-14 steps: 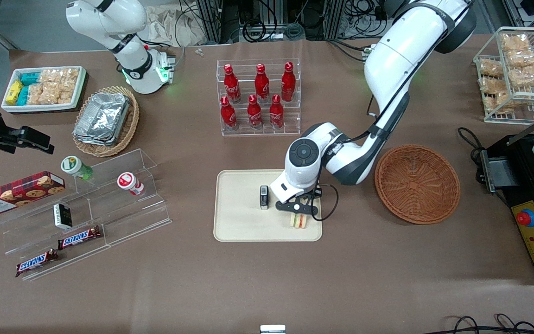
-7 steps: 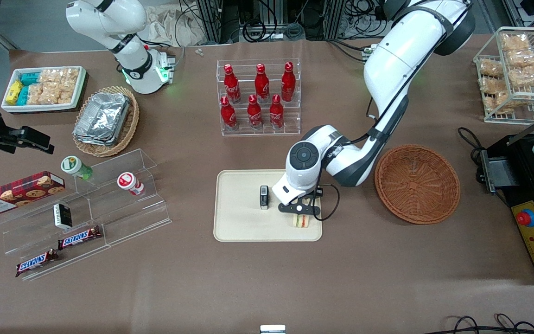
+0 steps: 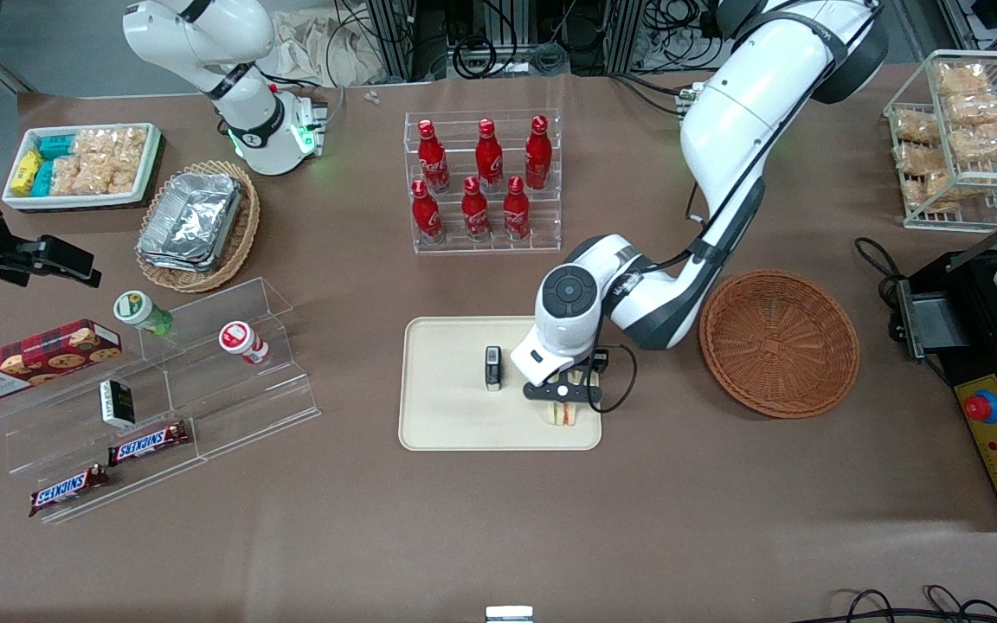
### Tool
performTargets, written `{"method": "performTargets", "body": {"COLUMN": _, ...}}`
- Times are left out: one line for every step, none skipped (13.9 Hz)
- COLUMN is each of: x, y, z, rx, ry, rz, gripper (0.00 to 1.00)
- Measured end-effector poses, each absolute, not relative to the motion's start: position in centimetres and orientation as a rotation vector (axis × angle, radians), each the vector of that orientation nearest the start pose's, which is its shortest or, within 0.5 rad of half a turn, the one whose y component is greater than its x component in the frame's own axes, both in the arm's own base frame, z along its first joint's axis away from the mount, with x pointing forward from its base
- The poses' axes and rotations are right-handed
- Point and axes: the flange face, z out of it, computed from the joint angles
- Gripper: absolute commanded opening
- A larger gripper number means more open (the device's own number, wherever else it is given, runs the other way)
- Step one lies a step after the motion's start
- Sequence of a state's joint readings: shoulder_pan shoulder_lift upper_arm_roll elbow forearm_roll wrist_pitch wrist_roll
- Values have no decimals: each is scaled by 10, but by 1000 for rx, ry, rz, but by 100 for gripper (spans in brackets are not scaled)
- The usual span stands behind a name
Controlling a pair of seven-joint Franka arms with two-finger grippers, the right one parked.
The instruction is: Place sandwich from basket to tray
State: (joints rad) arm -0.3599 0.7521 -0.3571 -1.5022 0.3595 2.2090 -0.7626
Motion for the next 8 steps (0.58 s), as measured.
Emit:
{"method": "performTargets", "body": {"x": 576, "y": -426, "z": 258, "rx": -3110, "ry": 110, "rz": -84, "gripper": 100}}
{"method": "performTargets", "body": {"x": 578, "y": -424, "z": 281, "rx": -3099, "ry": 102, "rz": -103, "gripper": 100}}
{"method": "performTargets", "body": {"x": 578, "y": -421, "z": 309, "rx": -3088, "ry": 87, "rz": -117, "gripper": 100}}
{"method": "performTargets", "body": {"x": 578, "y": -416, "z": 342, "rx": -3090, "ry": 56, "rz": -128, "gripper": 100}}
{"method": "performTargets", "body": {"x": 578, "y": -407, "z": 378, "rx": -3112, "ry": 17, "rz": -136, "gripper": 100}}
{"method": "performTargets", "body": {"x": 579, "y": -393, "z": 414, "rx": -3132, "ry": 7, "rz": -137, "gripper": 100}}
{"method": "performTargets", "body": {"x": 580, "y": -373, "z": 446, "rx": -3141, "ry": 18, "rz": -120, "gripper": 100}}
{"method": "performTargets", "body": {"x": 582, "y": -348, "z": 472, "rx": -3148, "ry": 28, "rz": -93, "gripper": 100}}
